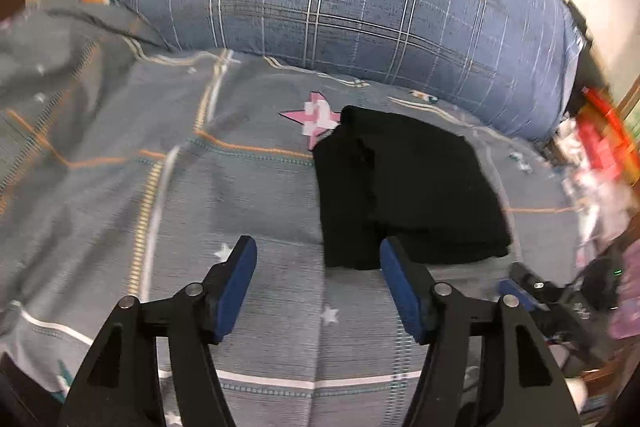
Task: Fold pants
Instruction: 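Open both grippers and pull them back from the folded black pants, then close both grippers on the edge of the folded black pants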
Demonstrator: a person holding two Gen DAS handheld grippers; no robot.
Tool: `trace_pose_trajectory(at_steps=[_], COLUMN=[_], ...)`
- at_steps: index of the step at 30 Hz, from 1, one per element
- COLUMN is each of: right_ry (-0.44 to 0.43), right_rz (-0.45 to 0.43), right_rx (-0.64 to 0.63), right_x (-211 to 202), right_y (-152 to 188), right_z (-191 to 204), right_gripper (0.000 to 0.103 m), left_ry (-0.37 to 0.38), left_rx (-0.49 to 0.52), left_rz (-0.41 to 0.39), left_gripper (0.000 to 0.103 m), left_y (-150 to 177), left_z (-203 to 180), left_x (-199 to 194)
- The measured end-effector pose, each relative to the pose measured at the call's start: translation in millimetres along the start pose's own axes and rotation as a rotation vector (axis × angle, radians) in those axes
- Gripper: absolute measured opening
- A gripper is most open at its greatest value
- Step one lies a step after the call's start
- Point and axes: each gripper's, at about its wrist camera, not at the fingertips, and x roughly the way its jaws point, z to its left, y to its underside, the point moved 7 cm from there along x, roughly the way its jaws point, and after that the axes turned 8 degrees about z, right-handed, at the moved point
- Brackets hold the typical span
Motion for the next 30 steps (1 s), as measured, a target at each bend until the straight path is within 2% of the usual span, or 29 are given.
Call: trace_pose_trajectory(at_steps=[3, 9, 13, 18, 25, 30], right_ry=[0.007, 0.049, 0.112, 0.282, 0.255, 0.3], right_rz=[0.001, -0.006, 0.018, 0.059, 0.07, 0.074], right_rx=[-0.011, -0.057, -0.13, -0.254, -0.25, -0.286], right_x=[0.6, 6.1, 15.5, 31.2, 27.4, 33.1], right_y=[1.9, 5.1, 9.1, 19.4, 17.6, 23.4], right_z=[0.2, 10.2, 22.7, 36.9, 32.3, 34.4], right_gripper=[0.075, 0.087, 0.1, 0.103, 0.103, 0.103], left_ry=[-0.06, -0.167, -0.171, -0.178, -0.182, -0.183], left_rx=[0.038, 0.103, 0.1, 0.104, 0.113, 0.113], left_rz=[-0.019, -0.068, -0.067, -0.061, -0.061, -0.049], left_gripper=[0.064, 0.064, 0.065, 0.066, 0.067, 0.067], left_y=[2.1, 2.7, 1.4, 2.6, 3.6, 3.9], left_z=[-3.0, -10.0, -10.5, -11.9, -14.1, -13.3], left_x=[-2.3, -10.3, -11.6, -12.1, -13.5, -11.3])
